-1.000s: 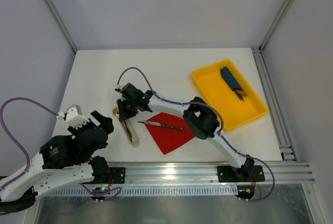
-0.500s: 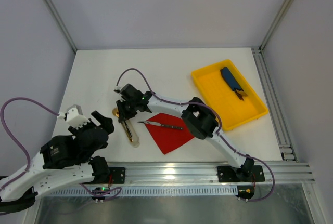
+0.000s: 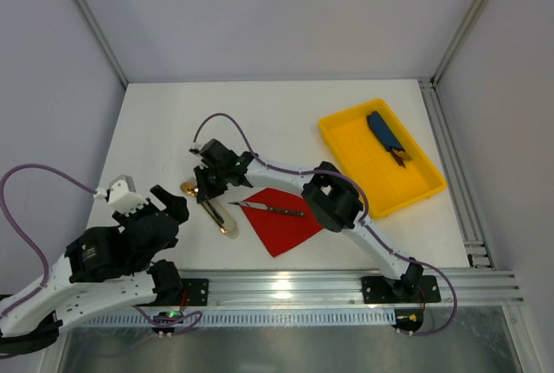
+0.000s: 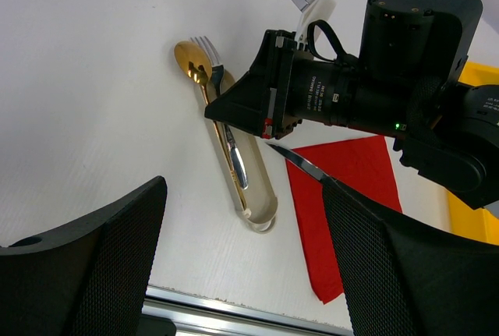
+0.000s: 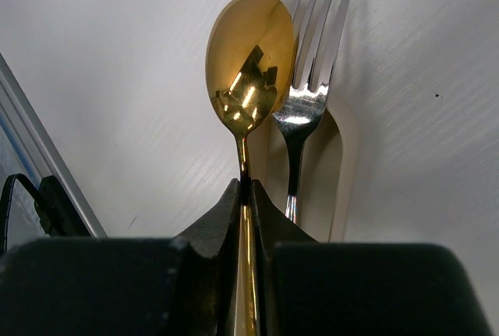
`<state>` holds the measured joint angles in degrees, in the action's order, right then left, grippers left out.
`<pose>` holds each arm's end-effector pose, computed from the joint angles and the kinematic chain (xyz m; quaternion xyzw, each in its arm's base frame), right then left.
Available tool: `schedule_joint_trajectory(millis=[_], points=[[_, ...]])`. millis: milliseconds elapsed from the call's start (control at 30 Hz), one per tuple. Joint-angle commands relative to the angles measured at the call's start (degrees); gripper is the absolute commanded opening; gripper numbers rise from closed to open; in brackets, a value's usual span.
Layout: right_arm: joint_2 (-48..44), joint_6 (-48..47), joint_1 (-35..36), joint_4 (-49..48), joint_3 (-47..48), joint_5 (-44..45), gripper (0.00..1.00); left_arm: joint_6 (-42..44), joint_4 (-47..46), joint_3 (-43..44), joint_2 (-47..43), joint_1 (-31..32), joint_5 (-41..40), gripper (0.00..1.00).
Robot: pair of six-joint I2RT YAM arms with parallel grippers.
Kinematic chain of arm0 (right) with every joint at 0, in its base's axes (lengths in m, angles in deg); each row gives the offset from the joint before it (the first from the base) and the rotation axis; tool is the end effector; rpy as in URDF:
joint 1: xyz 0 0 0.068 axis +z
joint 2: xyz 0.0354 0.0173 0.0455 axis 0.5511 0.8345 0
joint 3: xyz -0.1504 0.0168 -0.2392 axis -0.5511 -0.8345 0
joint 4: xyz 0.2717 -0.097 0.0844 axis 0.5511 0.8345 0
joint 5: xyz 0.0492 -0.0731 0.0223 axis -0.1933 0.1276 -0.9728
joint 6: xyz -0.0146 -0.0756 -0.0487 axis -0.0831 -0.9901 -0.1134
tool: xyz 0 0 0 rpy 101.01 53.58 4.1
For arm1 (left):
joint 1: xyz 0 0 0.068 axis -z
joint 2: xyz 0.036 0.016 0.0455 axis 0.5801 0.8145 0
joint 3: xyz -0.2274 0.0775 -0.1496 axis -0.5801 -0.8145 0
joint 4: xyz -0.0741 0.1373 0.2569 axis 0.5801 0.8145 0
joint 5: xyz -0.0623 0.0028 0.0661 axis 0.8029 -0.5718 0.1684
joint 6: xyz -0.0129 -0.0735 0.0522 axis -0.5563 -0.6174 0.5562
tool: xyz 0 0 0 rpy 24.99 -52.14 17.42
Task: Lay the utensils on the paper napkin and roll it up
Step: Pick up the utensils from the container.
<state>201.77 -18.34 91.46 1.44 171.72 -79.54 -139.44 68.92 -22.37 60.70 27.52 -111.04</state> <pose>0.3091 0.5447 0.1117 -0.2868 0.8670 0.3707 0.1694 0.1002 -0.0484 0.3158 -0.2677 0.8081 -0.1286 0.5086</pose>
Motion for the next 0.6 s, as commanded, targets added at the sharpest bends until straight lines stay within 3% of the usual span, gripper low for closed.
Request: schedule_joint_trajectory(millis=[0,567], points=[[-0.4,0.6,0.2,-2.0,2.3,-1.0,0.08,-1.3,-0.4,-0.2,-0.4,0.0,-0.8,0.82],[-2.6,0.0,0.2,-1.8,1.2,0.1,0.08,-1.5,-1.0,-0.2,1.4,-0.1,-0.2,0.82]])
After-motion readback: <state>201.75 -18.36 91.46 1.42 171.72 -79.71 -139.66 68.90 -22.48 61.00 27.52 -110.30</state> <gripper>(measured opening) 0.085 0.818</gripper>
